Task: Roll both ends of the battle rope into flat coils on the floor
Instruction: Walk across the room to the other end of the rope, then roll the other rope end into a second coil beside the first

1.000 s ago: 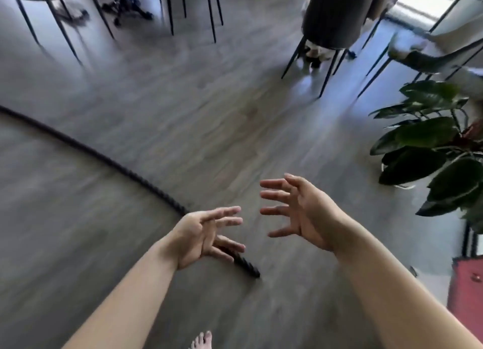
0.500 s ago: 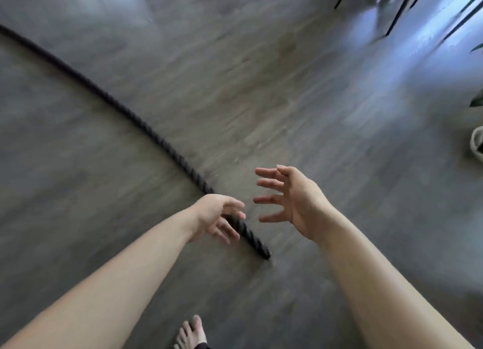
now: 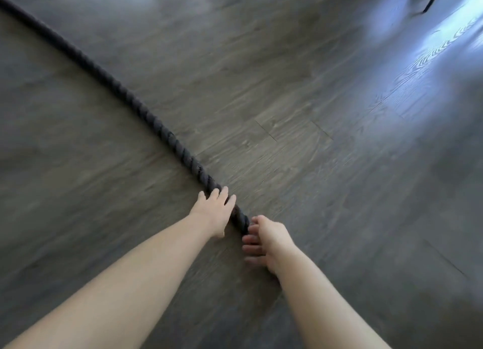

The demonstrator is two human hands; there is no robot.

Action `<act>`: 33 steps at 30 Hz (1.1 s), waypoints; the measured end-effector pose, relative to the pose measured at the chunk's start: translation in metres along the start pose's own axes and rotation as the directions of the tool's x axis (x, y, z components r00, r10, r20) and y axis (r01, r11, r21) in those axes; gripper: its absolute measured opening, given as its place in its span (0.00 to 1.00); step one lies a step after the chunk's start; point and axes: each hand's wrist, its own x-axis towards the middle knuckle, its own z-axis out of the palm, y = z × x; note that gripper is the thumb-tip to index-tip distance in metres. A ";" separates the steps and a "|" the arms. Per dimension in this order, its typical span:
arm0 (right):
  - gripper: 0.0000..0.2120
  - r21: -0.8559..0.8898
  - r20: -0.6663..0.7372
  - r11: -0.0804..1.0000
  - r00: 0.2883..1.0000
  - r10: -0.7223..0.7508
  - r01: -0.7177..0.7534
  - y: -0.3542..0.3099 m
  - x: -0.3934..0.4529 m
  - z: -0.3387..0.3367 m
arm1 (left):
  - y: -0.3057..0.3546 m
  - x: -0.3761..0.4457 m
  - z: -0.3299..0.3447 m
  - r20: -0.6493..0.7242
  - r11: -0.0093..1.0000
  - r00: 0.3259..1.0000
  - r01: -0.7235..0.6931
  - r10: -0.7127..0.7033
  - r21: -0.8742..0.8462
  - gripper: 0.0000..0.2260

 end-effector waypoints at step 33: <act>0.36 -0.826 0.517 -0.468 0.752 -0.409 0.313 0.057 0.090 0.062 | -0.018 -0.099 0.172 -0.413 0.977 0.899 -0.197 0.147 -0.083 0.50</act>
